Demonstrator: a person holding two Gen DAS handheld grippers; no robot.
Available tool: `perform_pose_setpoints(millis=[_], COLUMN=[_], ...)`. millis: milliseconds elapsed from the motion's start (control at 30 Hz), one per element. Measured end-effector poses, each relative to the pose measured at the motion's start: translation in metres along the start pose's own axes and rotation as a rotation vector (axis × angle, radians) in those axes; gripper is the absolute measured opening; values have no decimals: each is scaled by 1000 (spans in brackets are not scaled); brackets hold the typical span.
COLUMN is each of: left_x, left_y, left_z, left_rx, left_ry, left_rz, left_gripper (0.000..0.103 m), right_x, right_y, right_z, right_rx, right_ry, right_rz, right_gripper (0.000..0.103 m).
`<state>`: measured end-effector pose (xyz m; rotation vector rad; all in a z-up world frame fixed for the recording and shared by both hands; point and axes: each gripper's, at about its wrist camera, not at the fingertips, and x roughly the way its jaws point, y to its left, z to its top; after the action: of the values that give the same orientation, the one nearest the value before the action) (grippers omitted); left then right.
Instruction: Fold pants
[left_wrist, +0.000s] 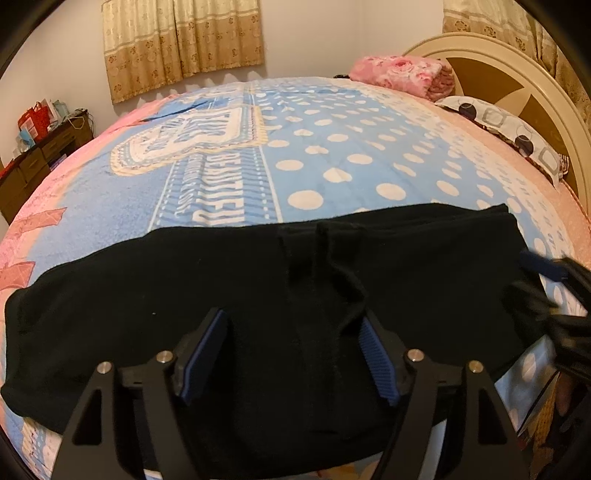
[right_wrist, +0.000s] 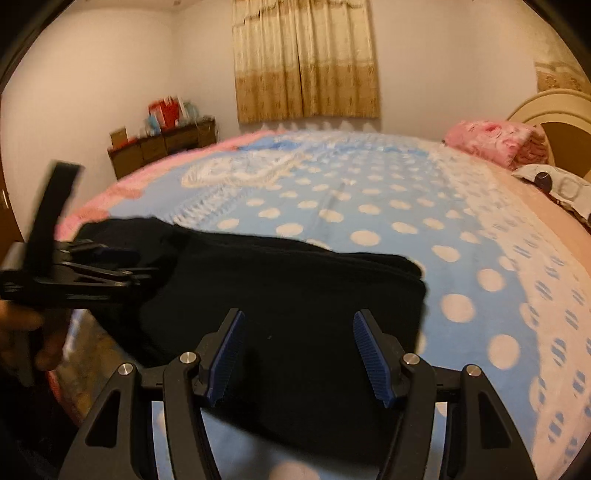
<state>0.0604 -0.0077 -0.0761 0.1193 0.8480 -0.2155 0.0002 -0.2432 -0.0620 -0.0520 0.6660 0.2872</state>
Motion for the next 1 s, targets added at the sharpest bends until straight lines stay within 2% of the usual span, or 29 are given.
perform_pose_setpoints(millis=[33,100,233,467,567,667,733,833,900,1000], left_x=[-2,-8,-29,-49,-48,-37,-30,-22,-18,-16], left_y=[1,6,42,166,210,247,262,273,273,276], left_z=[1,1,-2,-16,-25,-32,-36,-37,-34,-33], left_rx=[1,2,5,-138,-181,-260,-314,-331,-328,-323], left_ry=[6,-3,-31,36,76,131,150,158,157,164], left_rz=[-2,6,134,372,413,390,338,296,270,251], left_gripper=[76,77,76,76,76,76,76,76,76,76], right_x=[12,13,10,4,2,7,15,25,31,49], right_y=[-1,-1,3,21,40,72,102,176,219,270], right_z=[1,2,3,7,14,24,31,43,48,58], right_rx=[9,24,25,-7,-41,-88,-154,-335,-444,-526], right_ry=[45,33,25,-2,-19,-17,0,-17,-39,-19], right_rz=[3,4,35,70,107,187,239,353,386,462], right_gripper=[63,63,63,63,63,63,63,63,63,63])
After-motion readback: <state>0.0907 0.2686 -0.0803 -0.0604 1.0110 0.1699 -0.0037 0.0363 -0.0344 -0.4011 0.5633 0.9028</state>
